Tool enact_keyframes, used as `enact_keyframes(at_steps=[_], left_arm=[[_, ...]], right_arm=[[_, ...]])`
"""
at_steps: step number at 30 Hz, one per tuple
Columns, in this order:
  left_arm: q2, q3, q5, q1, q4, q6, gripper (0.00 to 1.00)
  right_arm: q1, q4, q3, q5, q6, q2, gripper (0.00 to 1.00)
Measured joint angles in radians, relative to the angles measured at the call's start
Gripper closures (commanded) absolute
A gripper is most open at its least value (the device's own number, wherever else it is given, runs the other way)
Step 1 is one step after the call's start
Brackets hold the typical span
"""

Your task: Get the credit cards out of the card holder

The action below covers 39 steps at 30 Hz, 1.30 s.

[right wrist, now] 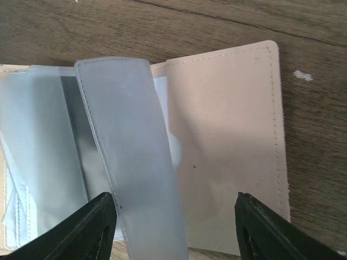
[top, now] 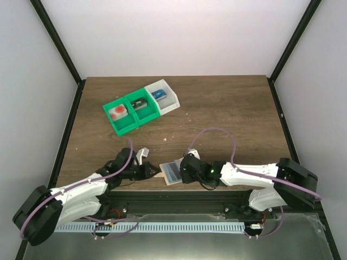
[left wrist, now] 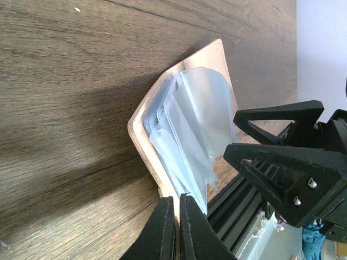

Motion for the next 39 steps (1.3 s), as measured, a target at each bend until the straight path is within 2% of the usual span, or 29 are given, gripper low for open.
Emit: enact_keyframes(at_steps=[12,16,23,28,35,39], left_arm=[[0.001,0.005,0.001,0.0,-0.015,0.011,1.0],[0.016,0.007,-0.005,0.0,-0.024,0.034,1.0],[0.04,0.009,-0.018,0.0,-0.042,0.058,1.0],[0.03,0.011,-0.015,0.0,-0.042,0.057,1.0],[0.01,0.012,-0.008,0.0,-0.036,0.055,1.0],[0.0,0.012,-0.003,0.0,-0.035,0.05,1.0]], right_arm=[[0.0,-0.042,0.0,0.048,0.011,-0.026,0.59],[0.0,-0.064,0.0,0.084,0.044,-0.01,0.62],[-0.001,-0.206,0.029,0.118,0.125,0.036,0.58],[-0.001,-0.269,0.125,0.106,0.123,-0.019,0.57],[0.0,-0.122,0.14,-0.016,-0.018,-0.125,0.57],[0.0,-0.008,0.13,-0.08,-0.096,-0.082,0.48]])
